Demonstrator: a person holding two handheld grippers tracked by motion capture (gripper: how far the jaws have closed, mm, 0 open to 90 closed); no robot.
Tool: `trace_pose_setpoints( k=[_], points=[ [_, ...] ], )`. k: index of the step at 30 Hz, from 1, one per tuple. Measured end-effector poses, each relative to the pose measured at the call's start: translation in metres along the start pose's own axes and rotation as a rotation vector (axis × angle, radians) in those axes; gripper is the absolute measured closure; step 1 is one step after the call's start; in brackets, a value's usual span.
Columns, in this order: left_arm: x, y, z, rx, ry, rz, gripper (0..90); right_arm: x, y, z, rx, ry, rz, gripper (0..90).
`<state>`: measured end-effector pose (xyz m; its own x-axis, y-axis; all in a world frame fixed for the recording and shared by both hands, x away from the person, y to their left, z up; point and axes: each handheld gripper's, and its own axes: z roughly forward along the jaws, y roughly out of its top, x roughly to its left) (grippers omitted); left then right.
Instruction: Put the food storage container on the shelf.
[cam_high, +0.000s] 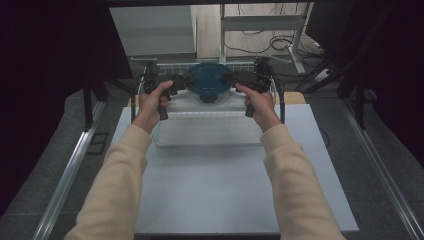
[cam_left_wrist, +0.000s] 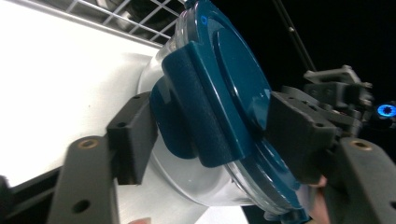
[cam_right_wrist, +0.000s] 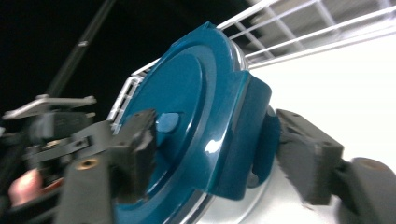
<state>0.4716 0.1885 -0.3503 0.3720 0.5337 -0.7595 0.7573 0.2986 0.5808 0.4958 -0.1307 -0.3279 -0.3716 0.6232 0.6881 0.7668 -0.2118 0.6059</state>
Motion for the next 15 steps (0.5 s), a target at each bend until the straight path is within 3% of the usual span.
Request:
trace_pose_setpoints(
  k=[2,5,9,12,15],
  points=[
    [-0.005,-0.004,-0.005,-0.042,0.043,0.041,25.6,0.008,-0.003,-0.006,-0.054,-0.053,-0.063,15.9],
    [-0.014,-0.016,-0.017,-0.071,0.06,0.106,23.7,0.021,-0.009,-0.021,-0.104,-0.052,-0.147,11.0],
    [-0.025,-0.038,-0.037,-0.059,0.07,0.21,22.8,0.027,-0.022,-0.045,-0.104,-0.015,-0.259,10.5],
    [-0.03,-0.065,-0.053,-0.036,0.073,0.305,22.8,0.025,-0.037,-0.065,-0.1,-0.015,-0.336,12.4],
    [-0.026,-0.096,-0.068,-0.028,0.072,0.336,23.0,0.016,-0.059,-0.086,-0.092,-0.013,-0.405,13.1]
  ],
)
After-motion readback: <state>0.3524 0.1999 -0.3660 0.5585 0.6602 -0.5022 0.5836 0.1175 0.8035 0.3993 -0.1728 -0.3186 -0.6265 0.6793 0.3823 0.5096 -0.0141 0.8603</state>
